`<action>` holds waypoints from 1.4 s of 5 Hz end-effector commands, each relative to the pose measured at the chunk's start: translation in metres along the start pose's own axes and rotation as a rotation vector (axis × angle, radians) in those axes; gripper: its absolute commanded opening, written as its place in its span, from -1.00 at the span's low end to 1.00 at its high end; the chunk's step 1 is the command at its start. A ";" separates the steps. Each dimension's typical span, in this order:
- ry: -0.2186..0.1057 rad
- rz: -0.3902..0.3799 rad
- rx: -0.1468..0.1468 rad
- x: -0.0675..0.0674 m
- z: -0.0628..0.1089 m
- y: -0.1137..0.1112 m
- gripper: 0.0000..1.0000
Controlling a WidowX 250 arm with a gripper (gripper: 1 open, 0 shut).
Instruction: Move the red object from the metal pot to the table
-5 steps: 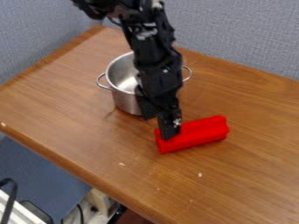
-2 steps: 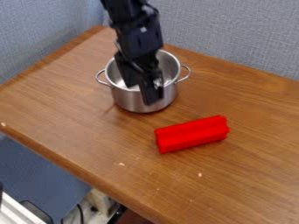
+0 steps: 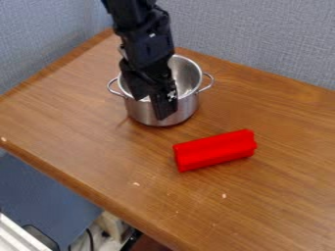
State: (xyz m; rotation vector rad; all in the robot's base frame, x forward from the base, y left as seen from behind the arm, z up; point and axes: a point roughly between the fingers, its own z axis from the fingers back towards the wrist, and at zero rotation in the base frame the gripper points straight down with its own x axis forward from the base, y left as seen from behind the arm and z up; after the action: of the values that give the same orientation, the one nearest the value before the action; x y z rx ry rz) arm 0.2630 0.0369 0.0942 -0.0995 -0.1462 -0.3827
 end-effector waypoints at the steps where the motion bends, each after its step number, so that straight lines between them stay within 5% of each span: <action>1: -0.039 0.014 0.046 0.007 0.004 0.000 1.00; 3: -0.019 -0.035 0.053 0.025 -0.018 0.002 1.00; 4: -0.020 0.013 0.069 0.026 -0.019 -0.002 -1.00; 5: -0.015 0.061 0.069 0.025 -0.020 -0.008 -1.00; 6: -0.021 -0.007 0.048 0.019 -0.021 -0.019 1.00; 7: -0.011 -0.054 0.042 0.015 -0.030 -0.019 -1.00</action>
State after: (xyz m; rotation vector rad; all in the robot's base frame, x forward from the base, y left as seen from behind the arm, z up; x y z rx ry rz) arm 0.2707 0.0114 0.0605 -0.0625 -0.1386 -0.4280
